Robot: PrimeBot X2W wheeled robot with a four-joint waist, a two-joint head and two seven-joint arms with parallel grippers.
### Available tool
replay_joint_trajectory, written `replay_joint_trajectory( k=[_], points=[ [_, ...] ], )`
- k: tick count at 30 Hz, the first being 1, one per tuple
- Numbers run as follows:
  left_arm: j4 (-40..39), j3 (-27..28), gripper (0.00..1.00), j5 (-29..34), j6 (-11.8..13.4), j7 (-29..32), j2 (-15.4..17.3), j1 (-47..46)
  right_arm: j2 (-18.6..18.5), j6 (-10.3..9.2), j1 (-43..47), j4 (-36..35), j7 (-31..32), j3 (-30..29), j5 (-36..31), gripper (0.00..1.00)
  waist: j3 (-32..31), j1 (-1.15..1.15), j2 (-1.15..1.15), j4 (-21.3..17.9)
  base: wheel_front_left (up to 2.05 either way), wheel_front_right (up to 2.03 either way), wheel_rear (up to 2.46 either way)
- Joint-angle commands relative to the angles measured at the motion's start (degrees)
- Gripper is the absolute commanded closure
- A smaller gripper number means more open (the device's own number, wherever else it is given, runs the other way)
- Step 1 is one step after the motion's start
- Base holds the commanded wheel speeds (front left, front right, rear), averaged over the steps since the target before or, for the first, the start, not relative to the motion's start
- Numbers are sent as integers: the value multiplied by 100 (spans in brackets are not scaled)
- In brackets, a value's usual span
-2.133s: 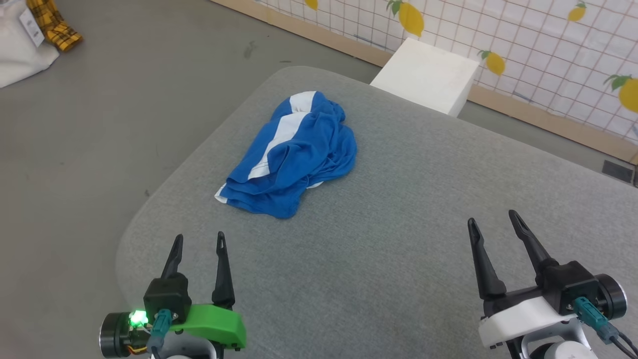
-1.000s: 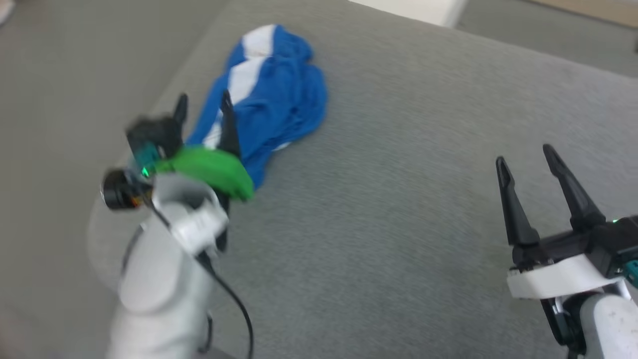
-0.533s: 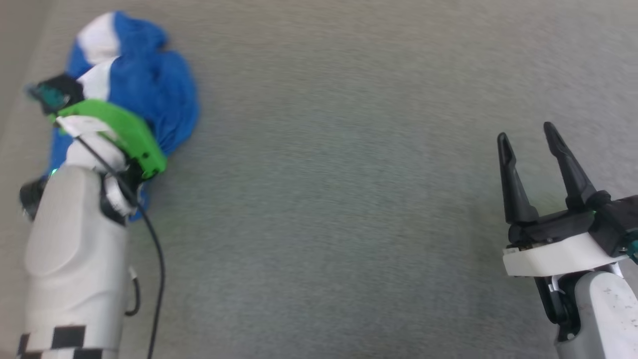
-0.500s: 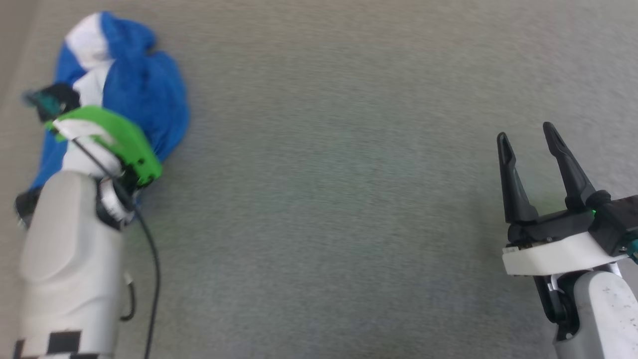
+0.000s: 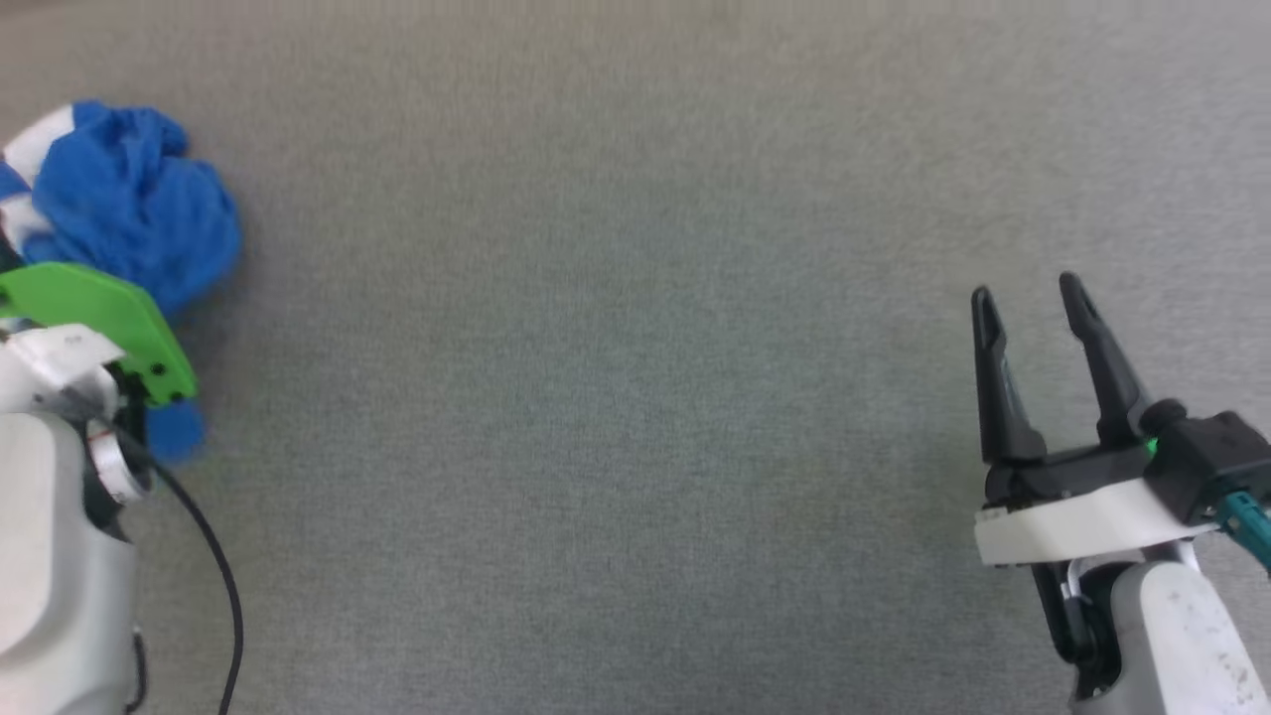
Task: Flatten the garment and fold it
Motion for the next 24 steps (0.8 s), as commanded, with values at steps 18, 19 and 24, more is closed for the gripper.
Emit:
replay_joint_trajectory(
  k=[18,19,24],
  points=[
    [-475,-1361,100,606,-1122,-3460,-483,-873,226,-9,928,111,-33,-381,-437,0,-2154,-1,0,-1036,0,0,0],
    [-438,-1503,100,568,-1197,-3508,-633,-918,227,-9,940,102,-33,-386,-429,0,-2156,-1,0,-1140,0,0,0],
    [-95,-2110,100,436,-1471,-3658,-1271,-983,228,-9,918,102,-32,-311,-430,0,-2121,-1,0,-1658,0,0,0]
  ],
)
